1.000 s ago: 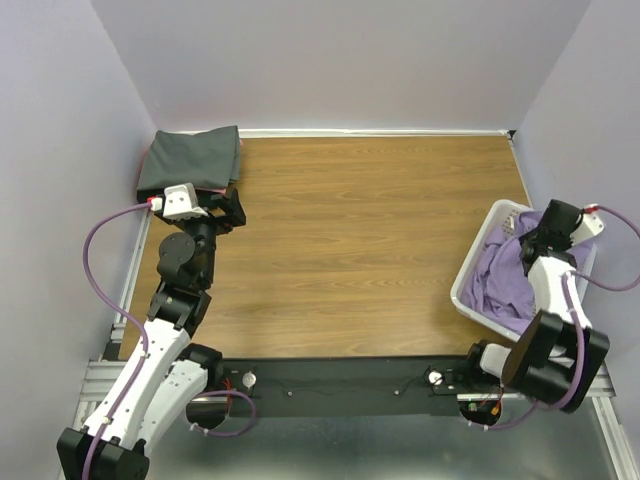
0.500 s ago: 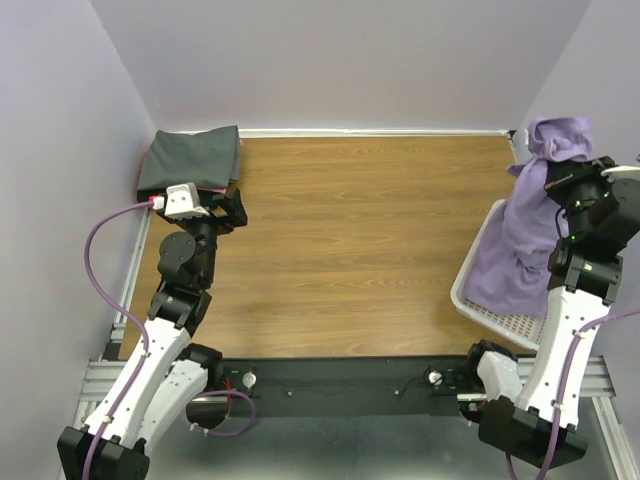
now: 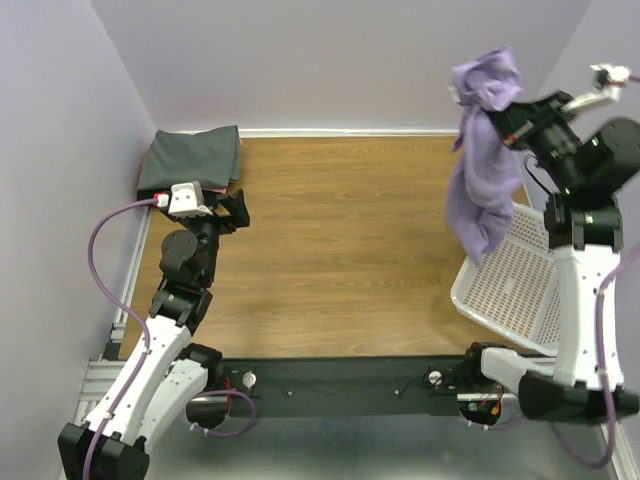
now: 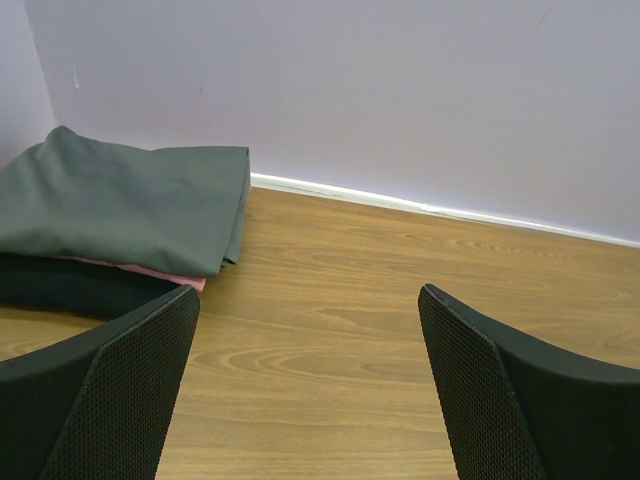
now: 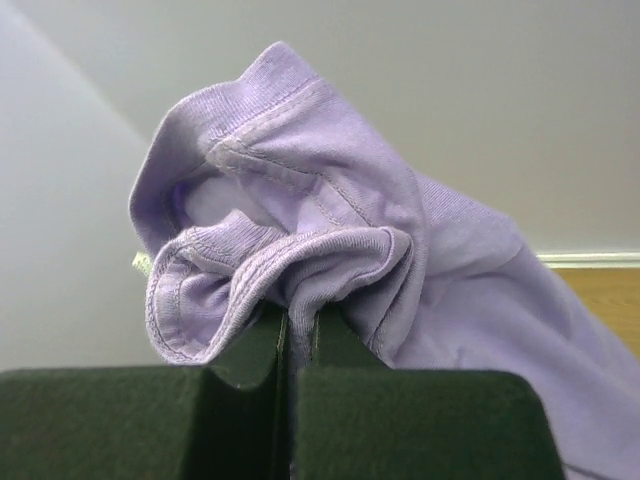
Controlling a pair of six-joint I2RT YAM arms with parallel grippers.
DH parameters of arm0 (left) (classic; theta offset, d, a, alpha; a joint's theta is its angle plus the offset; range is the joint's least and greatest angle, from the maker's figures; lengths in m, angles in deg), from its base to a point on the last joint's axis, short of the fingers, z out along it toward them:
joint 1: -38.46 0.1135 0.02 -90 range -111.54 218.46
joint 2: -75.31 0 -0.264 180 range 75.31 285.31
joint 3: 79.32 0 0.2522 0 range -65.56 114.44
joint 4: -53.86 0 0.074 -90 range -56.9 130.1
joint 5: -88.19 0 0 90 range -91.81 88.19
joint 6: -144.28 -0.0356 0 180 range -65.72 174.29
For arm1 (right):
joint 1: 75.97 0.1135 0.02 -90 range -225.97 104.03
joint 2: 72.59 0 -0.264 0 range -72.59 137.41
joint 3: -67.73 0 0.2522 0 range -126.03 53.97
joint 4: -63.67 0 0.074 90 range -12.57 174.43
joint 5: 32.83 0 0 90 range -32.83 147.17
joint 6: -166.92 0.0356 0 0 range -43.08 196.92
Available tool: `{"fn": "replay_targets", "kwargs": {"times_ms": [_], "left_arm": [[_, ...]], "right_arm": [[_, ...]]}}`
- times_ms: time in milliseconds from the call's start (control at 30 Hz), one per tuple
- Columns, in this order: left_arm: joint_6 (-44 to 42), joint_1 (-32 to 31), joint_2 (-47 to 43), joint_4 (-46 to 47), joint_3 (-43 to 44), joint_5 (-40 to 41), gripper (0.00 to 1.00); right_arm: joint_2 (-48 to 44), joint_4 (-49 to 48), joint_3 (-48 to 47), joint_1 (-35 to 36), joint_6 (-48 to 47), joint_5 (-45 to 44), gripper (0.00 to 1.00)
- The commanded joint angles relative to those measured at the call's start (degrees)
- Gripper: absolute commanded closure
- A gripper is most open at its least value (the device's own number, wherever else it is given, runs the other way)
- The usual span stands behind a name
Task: Fold and stack the t-shirts
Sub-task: Move the tshirt to the center of the board
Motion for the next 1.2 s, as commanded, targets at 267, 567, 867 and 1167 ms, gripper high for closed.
{"fn": "replay_targets", "kwargs": {"times_ms": [267, 567, 867, 1167], "left_arm": [[-1.3, -0.3, 0.5, 0.8, -0.2, 0.7, 0.02], [-1.1, -0.3, 0.2, 1.4, -0.9, 1.8, 0.02], [-0.4, -0.4, 5.7, 1.5, 0.1, -0.4, 0.09], [-0.1, -4.1, 17.9, 8.3, 2.2, -4.8, 0.10]], "right_arm": [[21.9, 4.3, -24.2, 33.4, -15.3, -17.1, 0.99], [20.6, 3.2, -11.6, 37.4, -15.5, -31.1, 0.90], [17.5, 3.2, 16.6, 36.0, -9.5, -63.3, 0.00], [21.3, 0.3, 19.3, 36.0, -12.0, -51.7, 0.00]]}}
